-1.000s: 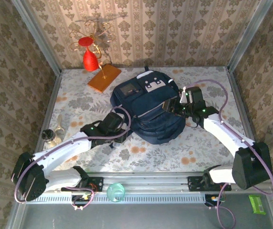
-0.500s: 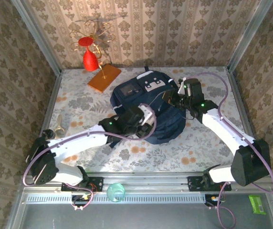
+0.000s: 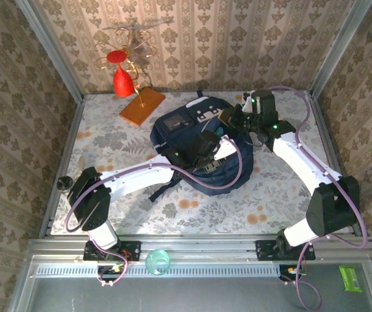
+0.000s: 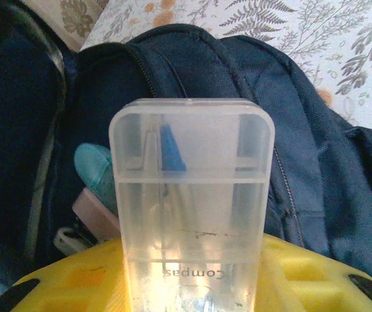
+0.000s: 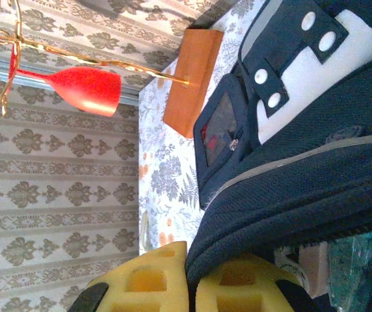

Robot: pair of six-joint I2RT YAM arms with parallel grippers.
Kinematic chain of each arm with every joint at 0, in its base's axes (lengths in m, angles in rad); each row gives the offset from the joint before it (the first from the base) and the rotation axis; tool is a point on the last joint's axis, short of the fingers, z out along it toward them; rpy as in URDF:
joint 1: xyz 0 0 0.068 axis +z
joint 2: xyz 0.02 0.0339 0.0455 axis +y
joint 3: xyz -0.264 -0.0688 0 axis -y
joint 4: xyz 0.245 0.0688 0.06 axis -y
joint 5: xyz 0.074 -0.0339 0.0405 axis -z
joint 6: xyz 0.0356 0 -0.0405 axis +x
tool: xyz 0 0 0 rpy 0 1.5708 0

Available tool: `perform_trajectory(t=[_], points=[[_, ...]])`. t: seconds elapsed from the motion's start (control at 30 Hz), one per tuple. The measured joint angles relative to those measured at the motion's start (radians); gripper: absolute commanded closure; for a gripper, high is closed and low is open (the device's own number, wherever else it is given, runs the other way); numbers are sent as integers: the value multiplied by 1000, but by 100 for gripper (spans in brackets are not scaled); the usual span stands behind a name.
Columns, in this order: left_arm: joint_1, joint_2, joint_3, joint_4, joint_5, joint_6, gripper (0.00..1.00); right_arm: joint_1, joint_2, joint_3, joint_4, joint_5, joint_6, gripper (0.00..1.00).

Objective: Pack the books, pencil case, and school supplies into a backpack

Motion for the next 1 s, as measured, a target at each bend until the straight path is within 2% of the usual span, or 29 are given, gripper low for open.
perform_trajectory(t=[0.2, 0.43, 0.63, 0.83, 1.0], points=[[6, 67, 68, -12, -43, 124, 86, -17, 9, 18, 7, -26, 31, 96], [7, 79, 99, 20, -32, 153, 85, -19, 46, 49, 7, -60, 53, 96], [8, 80, 101, 76, -119, 201, 82, -20, 50, 49, 7, -74, 52, 96], [14, 101, 101, 117, -215, 258, 68, -28, 55, 49, 18, -81, 52, 96], [14, 109, 89, 151, -292, 282, 50, -29, 65, 49, 40, -88, 52, 96]])
